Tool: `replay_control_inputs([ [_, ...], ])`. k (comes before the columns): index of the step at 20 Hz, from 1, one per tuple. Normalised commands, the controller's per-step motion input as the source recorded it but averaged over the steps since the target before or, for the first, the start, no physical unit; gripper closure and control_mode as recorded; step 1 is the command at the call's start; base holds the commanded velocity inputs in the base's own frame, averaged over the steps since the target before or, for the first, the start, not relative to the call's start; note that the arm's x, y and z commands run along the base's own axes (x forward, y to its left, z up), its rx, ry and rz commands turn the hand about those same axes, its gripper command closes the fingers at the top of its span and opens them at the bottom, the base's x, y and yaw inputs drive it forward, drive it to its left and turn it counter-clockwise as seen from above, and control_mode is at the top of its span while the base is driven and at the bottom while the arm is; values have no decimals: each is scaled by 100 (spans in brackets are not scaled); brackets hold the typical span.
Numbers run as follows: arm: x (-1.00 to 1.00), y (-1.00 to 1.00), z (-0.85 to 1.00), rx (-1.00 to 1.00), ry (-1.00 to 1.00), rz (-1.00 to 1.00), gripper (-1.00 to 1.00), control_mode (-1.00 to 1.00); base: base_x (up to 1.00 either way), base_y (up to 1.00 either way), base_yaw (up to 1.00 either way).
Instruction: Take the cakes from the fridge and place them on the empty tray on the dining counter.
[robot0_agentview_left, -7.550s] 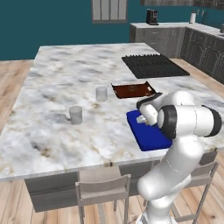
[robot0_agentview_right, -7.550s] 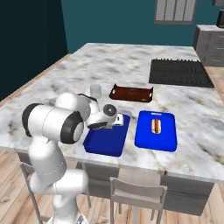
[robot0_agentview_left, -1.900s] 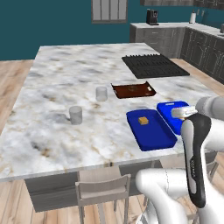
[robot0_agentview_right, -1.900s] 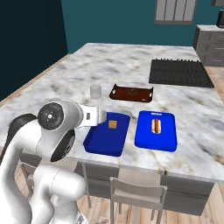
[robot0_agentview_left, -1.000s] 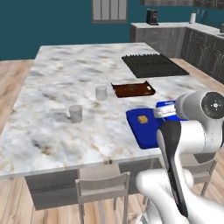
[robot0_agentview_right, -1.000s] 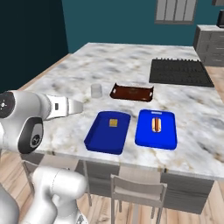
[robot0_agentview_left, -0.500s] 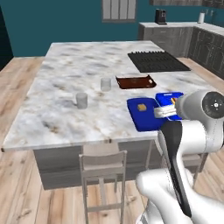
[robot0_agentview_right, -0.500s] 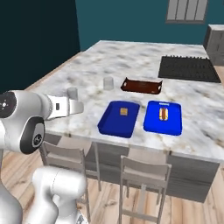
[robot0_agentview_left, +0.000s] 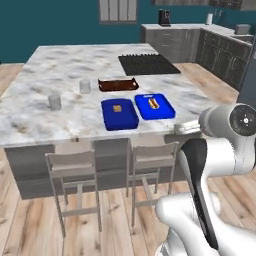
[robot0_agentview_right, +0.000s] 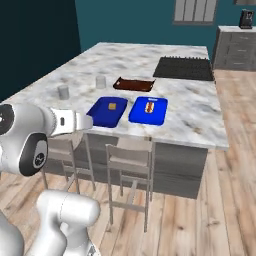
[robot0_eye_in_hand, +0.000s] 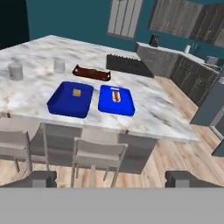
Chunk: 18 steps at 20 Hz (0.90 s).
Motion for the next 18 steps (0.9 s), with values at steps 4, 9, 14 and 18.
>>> replay_control_inputs([
  [4, 0, 0, 0, 0, 0, 0, -100, 100, 0, -100, -29],
  [9, 0, 0, 0, 0, 0, 0, -100, 100, 20, -100, -27],
  [14, 0, 0, 0, 0, 0, 0, -100, 100, 47, -100, -17],
  [18, 0, 0, 0, 0, 0, 0, -100, 100, 77, -100, -6],
])
